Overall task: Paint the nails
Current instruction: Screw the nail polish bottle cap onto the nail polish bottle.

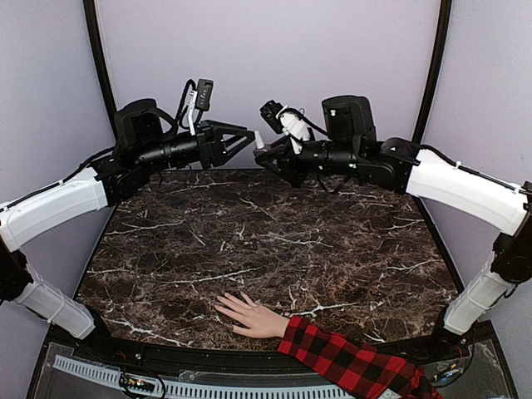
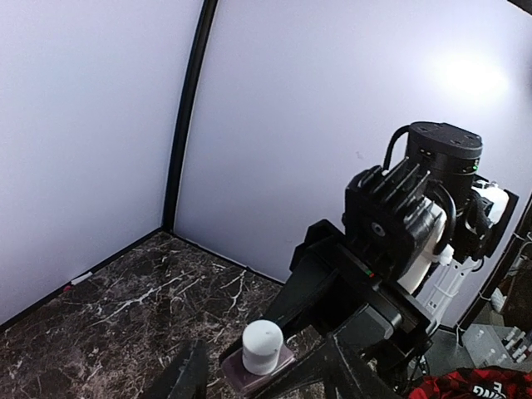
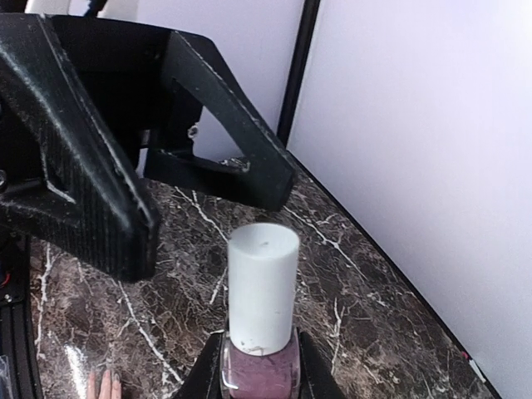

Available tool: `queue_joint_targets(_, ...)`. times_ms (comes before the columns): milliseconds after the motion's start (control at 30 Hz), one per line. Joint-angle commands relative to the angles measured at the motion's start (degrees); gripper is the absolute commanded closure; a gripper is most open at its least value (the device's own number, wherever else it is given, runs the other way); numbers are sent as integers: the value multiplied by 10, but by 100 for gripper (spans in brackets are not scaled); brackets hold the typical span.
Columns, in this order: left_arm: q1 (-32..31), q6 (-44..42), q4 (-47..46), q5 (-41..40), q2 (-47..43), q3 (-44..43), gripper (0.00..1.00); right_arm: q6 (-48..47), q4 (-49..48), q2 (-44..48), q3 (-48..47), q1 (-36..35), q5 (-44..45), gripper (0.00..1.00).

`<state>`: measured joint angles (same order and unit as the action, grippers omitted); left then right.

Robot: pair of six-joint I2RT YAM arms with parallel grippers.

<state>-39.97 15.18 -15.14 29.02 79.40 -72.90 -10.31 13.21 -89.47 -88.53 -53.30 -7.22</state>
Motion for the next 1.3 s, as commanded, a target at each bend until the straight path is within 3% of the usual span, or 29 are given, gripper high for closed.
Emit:
queue_joint_targets(0,2,-3,23,-61,-1,-14,51,4,-42,-17,-13,-20,114,100)
queue_joint_targets(267,2,33,7,-72,34,-22,54,-4,-43,-41,-25,-41,171,100)
queue_joint_targets(467,2,54,-11,-62,51,-24,63,-11,-42,-51,-33,-49,207,100)
queue_joint_targets(733,2,68,-34,-43,49,-13,99,-18,-43,-51,-25,-50,210,100)
queue_joint_targets(800,2,68,-39,-35,47,-9,100,-21,-44,-47,-22,-49,207,100)
queue_joint_targets(933,2,66,-48,-8,44,-4,100,-25,-51,-32,-12,-46,165,100)
queue_joint_targets(1267,3,58,-87,116,39,6,100,-18,-71,18,12,-20,-63,100)
